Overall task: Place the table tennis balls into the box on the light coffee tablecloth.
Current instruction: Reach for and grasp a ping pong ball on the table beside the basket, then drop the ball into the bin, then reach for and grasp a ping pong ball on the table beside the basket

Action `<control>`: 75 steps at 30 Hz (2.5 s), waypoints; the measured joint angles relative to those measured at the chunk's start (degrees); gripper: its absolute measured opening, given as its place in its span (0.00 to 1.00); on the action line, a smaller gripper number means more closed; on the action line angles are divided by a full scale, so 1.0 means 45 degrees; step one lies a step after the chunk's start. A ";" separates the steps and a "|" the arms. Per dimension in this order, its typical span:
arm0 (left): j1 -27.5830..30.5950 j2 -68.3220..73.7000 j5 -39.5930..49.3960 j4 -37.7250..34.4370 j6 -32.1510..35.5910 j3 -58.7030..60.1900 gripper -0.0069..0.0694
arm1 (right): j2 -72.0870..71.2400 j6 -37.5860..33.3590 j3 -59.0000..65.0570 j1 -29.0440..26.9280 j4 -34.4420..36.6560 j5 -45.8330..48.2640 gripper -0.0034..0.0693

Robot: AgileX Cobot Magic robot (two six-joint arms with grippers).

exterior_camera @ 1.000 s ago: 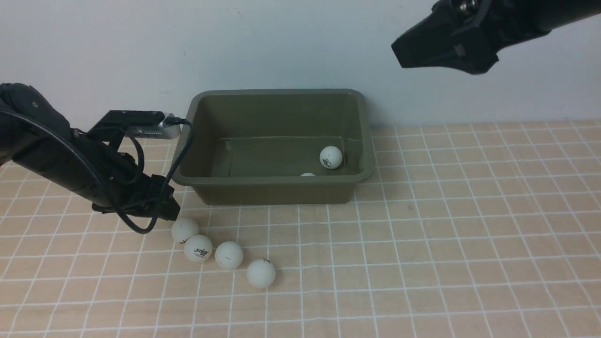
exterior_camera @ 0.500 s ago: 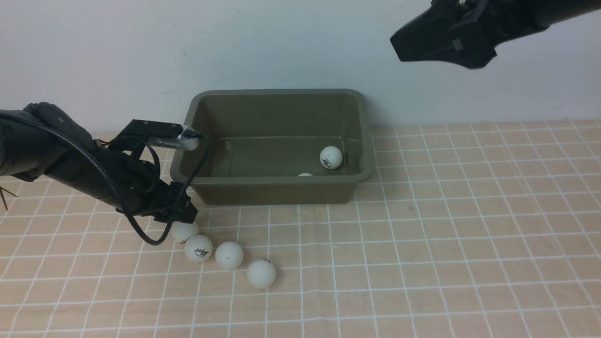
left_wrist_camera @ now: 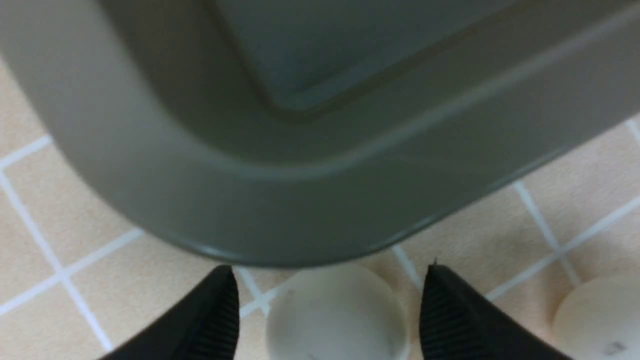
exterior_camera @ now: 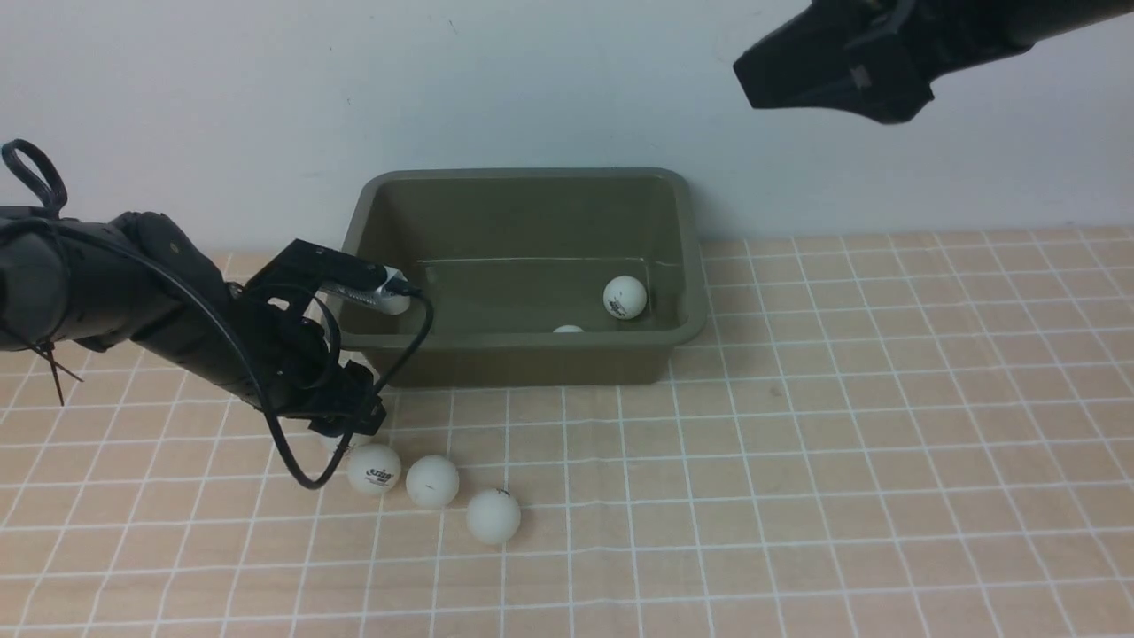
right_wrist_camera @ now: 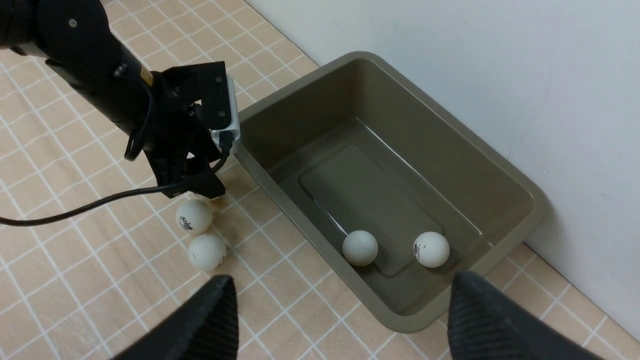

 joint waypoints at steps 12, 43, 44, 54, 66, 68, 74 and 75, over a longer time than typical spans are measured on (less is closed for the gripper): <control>0.0000 0.0000 -0.0379 0.0654 -0.0296 0.0000 0.45 | 0.0000 0.0040 0.0000 0.0000 0.0000 0.0000 0.75; -0.0040 0.0242 0.2964 -0.1743 0.2911 -0.5066 0.45 | 0.0000 0.0052 0.0000 0.0000 0.0098 0.0037 0.75; -0.0040 0.0352 0.3010 -0.1690 0.3062 -0.5255 0.46 | 0.0000 0.0074 0.0000 0.0000 0.0098 0.0061 0.75; -0.0040 -0.0005 0.5066 0.1222 -0.1107 -0.7453 0.66 | 0.0000 0.0187 0.0000 0.0000 0.0135 0.0298 0.75; 0.0186 -0.0726 0.8739 0.5544 -0.4768 -0.8667 0.38 | 0.0000 0.0162 0.0000 0.0000 0.0135 0.0252 0.75; 0.0247 -0.0811 0.8770 0.5295 -0.4848 -0.8556 0.37 | 0.0000 0.0068 0.0000 0.0000 0.0135 0.0227 0.75; 0.0262 -0.1338 0.8772 0.4209 -0.5094 -0.7490 0.36 | 0.0000 -0.0044 0.0000 0.0000 0.0124 0.0227 0.75; 0.0262 -0.1488 0.8772 0.4171 -0.5123 -0.7157 0.36 | 0.0000 -0.0045 0.0000 0.0000 0.0124 0.0238 0.75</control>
